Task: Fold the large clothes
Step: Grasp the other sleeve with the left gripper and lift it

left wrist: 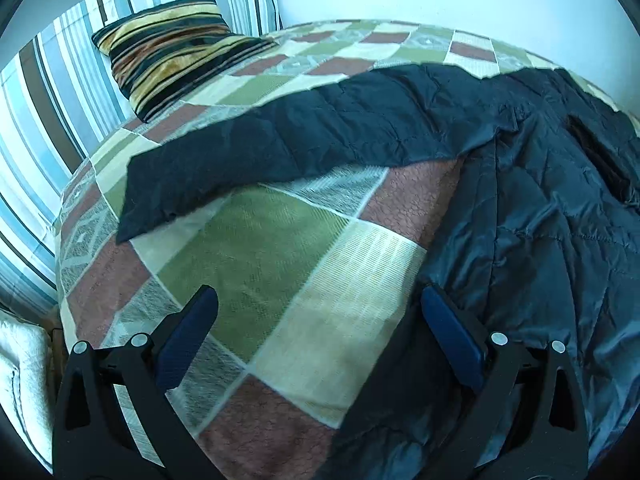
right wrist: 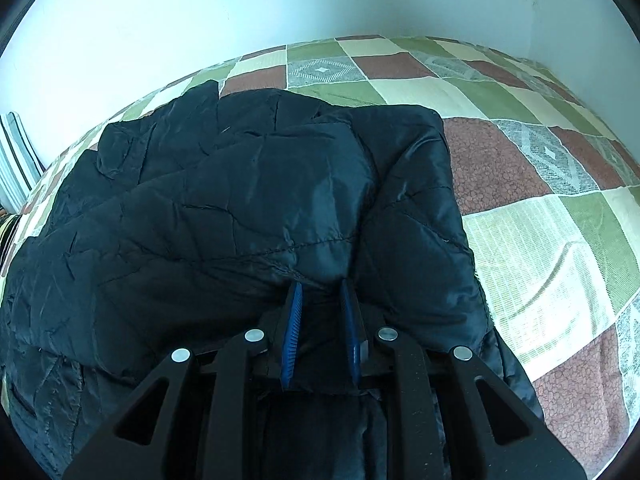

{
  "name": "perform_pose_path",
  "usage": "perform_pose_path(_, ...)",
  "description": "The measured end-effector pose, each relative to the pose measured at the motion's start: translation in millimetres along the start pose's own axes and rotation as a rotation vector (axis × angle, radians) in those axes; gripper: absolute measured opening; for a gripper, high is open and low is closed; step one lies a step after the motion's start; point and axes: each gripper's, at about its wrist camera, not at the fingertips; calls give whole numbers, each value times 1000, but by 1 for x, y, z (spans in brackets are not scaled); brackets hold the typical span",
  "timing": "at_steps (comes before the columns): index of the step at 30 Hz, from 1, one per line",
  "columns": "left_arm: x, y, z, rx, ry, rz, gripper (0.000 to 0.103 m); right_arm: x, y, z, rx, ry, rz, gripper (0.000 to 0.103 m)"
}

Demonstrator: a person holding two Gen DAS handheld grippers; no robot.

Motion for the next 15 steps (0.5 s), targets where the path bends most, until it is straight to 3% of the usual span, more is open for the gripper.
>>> perform_pose_path(5, -42, -3, 4, 37, -71, 46, 101, 1, -2, -3, 19, 1, 12, 22)
perform_pose_path(12, -127, 25, 12, -37, -285, 68, 101, 0, -4, -3, 29, -7, 16, 25)
perform_pose_path(15, -149, 34, 17, -46, -329, 95, 101, -3, -5, -2, 30, -19, 13, 29)
Point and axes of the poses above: each gripper's, at about its wrist camera, not at the fingertips, and y roughly the way its jaws point, x to its right, z to its top, and after that the axes turned 2 degrees about -x, right-handed
